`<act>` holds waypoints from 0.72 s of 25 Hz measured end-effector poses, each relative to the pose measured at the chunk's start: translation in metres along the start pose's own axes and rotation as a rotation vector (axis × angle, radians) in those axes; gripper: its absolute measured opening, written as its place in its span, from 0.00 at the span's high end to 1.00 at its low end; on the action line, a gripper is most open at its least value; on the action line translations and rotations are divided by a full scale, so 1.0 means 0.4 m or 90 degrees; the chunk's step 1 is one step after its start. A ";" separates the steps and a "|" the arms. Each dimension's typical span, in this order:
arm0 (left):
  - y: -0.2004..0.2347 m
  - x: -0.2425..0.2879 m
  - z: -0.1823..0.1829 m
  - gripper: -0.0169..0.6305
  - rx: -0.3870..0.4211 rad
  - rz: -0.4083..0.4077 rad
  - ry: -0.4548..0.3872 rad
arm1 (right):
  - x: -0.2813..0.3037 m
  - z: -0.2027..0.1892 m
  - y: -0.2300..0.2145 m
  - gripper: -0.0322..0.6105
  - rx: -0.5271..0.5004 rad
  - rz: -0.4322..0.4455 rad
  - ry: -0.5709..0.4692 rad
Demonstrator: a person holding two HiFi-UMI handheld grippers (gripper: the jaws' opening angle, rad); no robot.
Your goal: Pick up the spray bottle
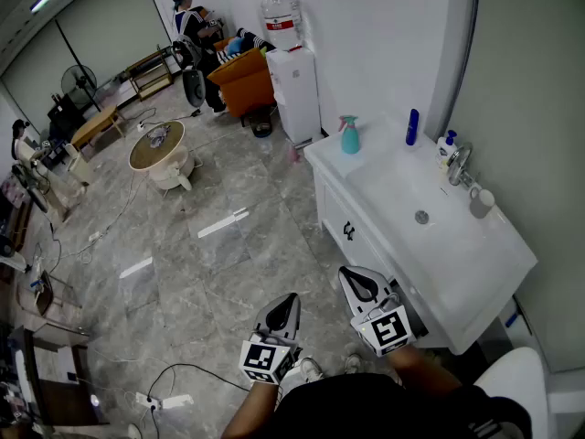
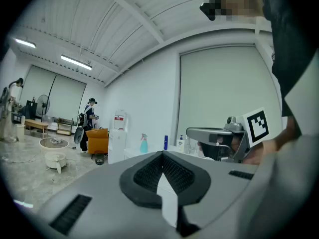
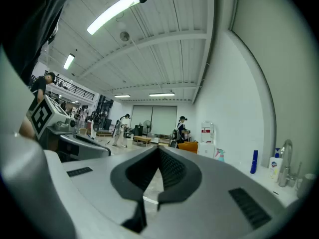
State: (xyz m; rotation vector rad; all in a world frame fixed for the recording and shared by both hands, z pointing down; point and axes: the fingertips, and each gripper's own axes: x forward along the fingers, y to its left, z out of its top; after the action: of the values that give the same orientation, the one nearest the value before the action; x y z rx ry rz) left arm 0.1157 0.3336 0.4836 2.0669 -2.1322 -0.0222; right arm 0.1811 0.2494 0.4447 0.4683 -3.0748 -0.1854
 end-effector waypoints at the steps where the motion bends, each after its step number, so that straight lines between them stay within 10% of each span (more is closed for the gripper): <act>1: 0.000 0.002 0.001 0.98 0.000 0.000 0.000 | 0.001 0.000 -0.002 0.95 -0.001 0.000 0.000; 18: 0.040 0.002 0.005 0.98 -0.005 -0.007 -0.003 | 0.038 -0.017 0.001 0.95 -0.002 -0.017 -0.014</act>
State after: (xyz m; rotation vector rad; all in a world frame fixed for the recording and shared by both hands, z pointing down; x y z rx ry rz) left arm 0.0995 0.3332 0.4840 2.0764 -2.1208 -0.0367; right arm 0.1665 0.2446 0.4516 0.5113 -3.0906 -0.1963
